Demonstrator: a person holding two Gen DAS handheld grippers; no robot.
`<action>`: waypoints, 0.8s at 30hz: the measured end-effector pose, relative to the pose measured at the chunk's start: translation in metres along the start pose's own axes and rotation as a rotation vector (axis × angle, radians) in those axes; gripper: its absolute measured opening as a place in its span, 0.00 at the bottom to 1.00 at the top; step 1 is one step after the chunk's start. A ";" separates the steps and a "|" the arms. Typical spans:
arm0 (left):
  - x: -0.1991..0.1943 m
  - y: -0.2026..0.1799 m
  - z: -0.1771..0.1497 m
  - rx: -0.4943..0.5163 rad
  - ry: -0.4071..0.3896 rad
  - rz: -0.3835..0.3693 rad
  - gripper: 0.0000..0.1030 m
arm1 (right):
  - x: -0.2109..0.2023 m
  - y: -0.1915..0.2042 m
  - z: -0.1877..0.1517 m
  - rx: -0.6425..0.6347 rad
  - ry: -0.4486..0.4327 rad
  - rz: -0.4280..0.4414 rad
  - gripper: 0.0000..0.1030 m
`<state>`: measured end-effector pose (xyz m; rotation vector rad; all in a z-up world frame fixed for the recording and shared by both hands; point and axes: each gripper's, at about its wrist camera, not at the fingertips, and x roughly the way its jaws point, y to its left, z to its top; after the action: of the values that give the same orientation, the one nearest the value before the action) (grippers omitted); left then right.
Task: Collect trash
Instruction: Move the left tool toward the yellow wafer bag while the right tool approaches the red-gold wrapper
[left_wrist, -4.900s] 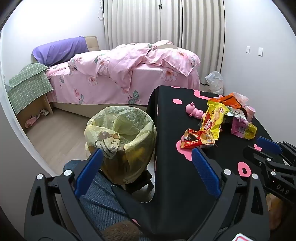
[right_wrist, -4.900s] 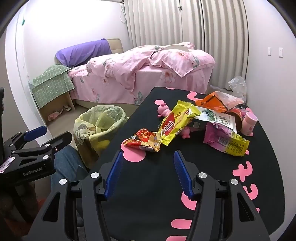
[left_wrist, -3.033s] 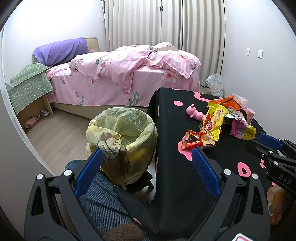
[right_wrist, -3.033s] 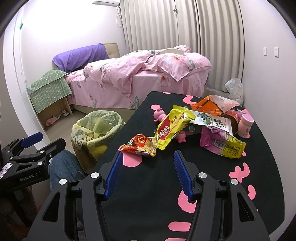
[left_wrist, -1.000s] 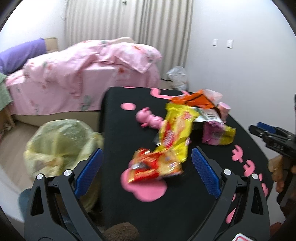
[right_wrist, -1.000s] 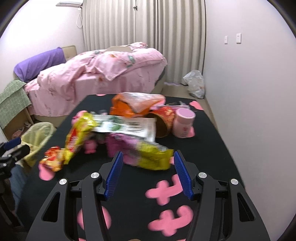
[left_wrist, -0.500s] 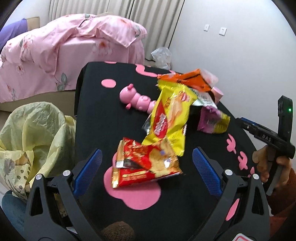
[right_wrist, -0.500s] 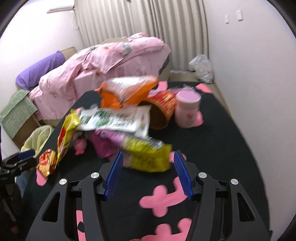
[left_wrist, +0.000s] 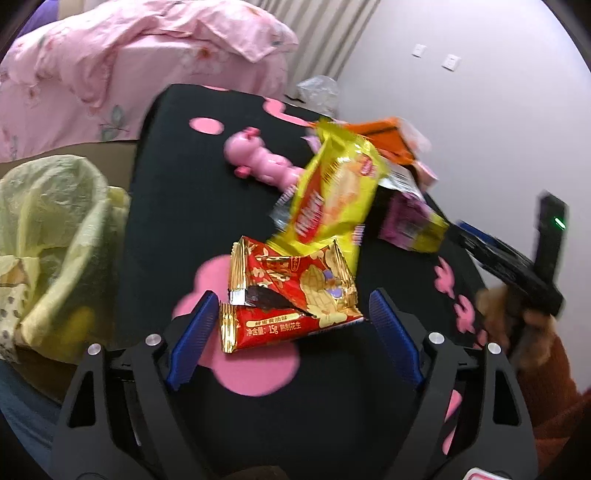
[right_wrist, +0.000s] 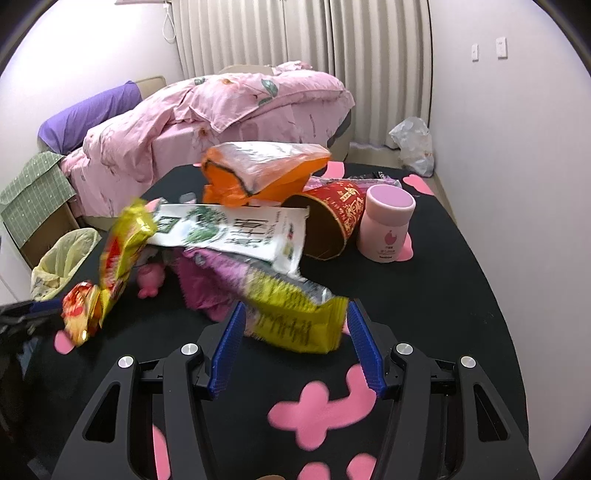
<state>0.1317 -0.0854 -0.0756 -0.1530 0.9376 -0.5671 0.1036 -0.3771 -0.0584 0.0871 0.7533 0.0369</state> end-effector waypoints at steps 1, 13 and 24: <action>0.001 -0.003 -0.001 0.012 0.010 -0.012 0.77 | 0.004 -0.001 0.003 -0.010 0.001 -0.011 0.53; -0.029 -0.005 0.012 0.057 -0.062 0.047 0.76 | 0.003 0.026 -0.020 -0.050 0.131 0.199 0.53; 0.015 -0.013 0.015 0.083 0.073 0.024 0.64 | -0.022 0.026 -0.019 -0.112 0.043 0.114 0.53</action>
<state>0.1461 -0.1059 -0.0730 -0.0471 0.9834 -0.5919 0.0744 -0.3514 -0.0550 0.0223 0.7868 0.1896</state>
